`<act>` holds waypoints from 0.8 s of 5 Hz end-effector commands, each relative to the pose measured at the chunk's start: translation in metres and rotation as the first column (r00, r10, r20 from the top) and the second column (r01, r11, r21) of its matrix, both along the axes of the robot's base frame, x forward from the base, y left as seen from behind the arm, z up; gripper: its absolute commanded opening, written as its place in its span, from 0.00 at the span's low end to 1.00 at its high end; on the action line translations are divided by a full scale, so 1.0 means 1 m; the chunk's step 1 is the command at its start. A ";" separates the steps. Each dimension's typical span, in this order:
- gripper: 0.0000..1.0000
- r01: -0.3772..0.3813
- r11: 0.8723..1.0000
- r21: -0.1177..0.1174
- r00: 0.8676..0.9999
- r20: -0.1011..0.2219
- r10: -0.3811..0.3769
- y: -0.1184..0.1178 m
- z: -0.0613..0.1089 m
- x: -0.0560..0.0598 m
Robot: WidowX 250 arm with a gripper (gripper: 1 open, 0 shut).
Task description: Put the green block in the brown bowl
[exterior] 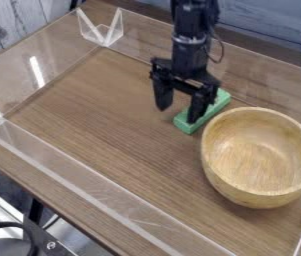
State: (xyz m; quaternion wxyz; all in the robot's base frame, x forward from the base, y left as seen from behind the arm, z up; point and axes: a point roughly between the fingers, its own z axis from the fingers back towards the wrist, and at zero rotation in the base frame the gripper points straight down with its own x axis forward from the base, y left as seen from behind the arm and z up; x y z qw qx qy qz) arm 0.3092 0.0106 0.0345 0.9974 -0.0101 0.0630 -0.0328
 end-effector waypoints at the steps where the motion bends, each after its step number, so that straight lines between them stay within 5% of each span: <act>1: 1.00 0.004 1.000 0.005 0.999 0.037 -0.004 -0.001 0.002 0.011; 2: 0.00 -0.002 1.000 0.002 1.000 0.030 0.002 0.000 -0.001 0.012; 3: 0.00 0.001 1.000 -0.016 0.998 0.070 0.001 0.001 0.023 0.011; 4: 0.00 -0.003 0.999 -0.035 0.985 0.170 0.009 0.007 0.071 0.010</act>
